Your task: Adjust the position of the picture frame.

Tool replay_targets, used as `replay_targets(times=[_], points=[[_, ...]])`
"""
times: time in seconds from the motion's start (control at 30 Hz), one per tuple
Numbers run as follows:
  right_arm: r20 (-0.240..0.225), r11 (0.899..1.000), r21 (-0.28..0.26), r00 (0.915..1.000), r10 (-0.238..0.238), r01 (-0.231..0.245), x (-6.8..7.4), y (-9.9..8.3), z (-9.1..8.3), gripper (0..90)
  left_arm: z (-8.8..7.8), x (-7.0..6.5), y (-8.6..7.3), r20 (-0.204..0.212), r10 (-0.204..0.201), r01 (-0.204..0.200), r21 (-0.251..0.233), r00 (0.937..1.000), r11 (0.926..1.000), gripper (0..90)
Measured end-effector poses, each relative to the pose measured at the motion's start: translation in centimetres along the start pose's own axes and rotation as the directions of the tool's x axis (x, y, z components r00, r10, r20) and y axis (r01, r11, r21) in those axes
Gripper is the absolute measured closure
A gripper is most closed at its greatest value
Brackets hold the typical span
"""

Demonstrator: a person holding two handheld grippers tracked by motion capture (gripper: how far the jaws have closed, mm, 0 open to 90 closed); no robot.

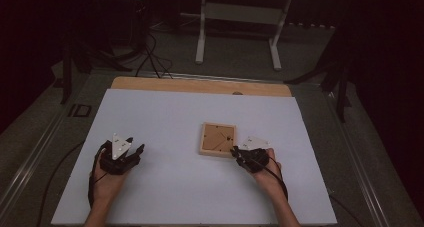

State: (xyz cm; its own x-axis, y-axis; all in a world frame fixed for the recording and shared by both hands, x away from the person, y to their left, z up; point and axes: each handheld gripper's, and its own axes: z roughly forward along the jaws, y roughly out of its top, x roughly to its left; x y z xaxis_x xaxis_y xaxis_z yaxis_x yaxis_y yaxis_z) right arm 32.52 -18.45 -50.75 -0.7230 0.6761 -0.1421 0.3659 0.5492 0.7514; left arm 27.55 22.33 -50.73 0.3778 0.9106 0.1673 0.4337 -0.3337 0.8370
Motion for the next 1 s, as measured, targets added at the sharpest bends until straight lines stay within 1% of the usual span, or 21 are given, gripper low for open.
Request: replay_targets(times=[0.03,0.07,0.13,0.2,0.23,0.3,0.4,0.43,0.5,0.53,0.67,0.73,0.77,0.83,0.97,1.0], points=[[-0.004,1.0,-0.017,0.9997,0.023,-0.023,-0.3,0.1,-0.1,77.4,0.0,0.0,0.0,0.0,0.0,0.0,0.001,1.0,1.0,52.5],[0.003,0.999,-0.027,0.9991,0.043,-0.042,-0.4,0.2,-0.1,76.4,0.1,-0.1,0.0,0.002,0.002,-0.002,0.002,1.0,1.0,52.5],[0.033,0.997,-0.042,0.9971,0.069,-0.067,-0.8,0.5,0.0,76.0,0.1,-0.1,0.0,0.0,0.002,-0.002,0.002,1.0,1.0,52.5],[0.062,0.993,-0.056,0.9925,0.105,-0.102,-1.2,0.8,0.2,75.7,0.1,-0.2,0.0,0.002,0.005,-0.005,0.006,1.0,1.0,52.5],[0.078,0.989,-0.067,0.9874,0.137,-0.132,-1.5,1.0,0.5,74.6,0.1,-0.2,0.0,0.001,0.006,-0.006,0.005,1.0,1.0,52.5],[0.099,0.984,-0.07,0.9801,0.172,-0.165,-1.9,1.2,0.8,74.5,0.1,-0.2,0.0,0.001,0.007,-0.007,0.004,1.0,1.0,52.5],[0.121,0.977,-0.08,0.9706,0.208,-0.2,-2.4,1.5,1.4,74.5,0.1,-0.1,0.0,0.0,0.004,-0.004,0.002,1.0,1.0,52.4],[0.128,0.973,-0.084,0.9655,0.227,-0.217,-2.6,1.7,1.7,74.4,0.1,-0.1,0.0,-0.001,0.005,-0.005,0.002,1.0,1.0,52.4],[0.134,0.967,-0.089,0.9587,0.251,-0.24,-2.8,1.9,2.1,74.1,0.1,-0.1,0.0,0.0,0.005,-0.005,0.002,1.0,1.0,52.4],[0.136,0.966,-0.089,0.9575,0.254,-0.244,-2.9,2.0,2.3,74.1,0.1,-0.1,0.0,0.0,0.005,-0.005,0.002,1.0,1.0,52.4],[0.146,0.957,-0.079,0.946,0.289,-0.28,-3.4,2.3,3.4,72.9,0.1,-0.1,0.0,0.001,0.006,-0.006,0.0,1.0,1.0,52.4],[0.147,0.948,-0.077,0.9373,0.316,-0.307,-3.6,2.3,3.8,72.7,0.1,-0.1,0.0,0.001,0.005,-0.005,0.002,1.0,1.0,52.4],[0.15,0.943,-0.075,0.9316,0.331,-0.323,-3.8,2.2,4.1,72.7,0.1,0.0,0.0,0.002,0.005,-0.005,0.001,1.0,1.0,52.4],[0.144,0.936,-0.064,0.9247,0.353,-0.347,-4.0,2.1,4.5,72.7,0.1,0.0,0.0,0.002,0.006,-0.006,0.002,1.0,1.0,52.4],[0.128,0.927,-0.049,0.9182,0.375,-0.372,-3.9,2.0,4.9,72.1,0.1,-0.1,0.0,0.002,0.005,-0.005,0.002,1.0,1.0,52.4],[0.124,0.927,-0.048,0.9183,0.376,-0.373,-3.9,2.0,4.9,71.6,0.1,-0.1,0.0,0.003,0.005,-0.005,0.001,1.0,1.0,52.4]])
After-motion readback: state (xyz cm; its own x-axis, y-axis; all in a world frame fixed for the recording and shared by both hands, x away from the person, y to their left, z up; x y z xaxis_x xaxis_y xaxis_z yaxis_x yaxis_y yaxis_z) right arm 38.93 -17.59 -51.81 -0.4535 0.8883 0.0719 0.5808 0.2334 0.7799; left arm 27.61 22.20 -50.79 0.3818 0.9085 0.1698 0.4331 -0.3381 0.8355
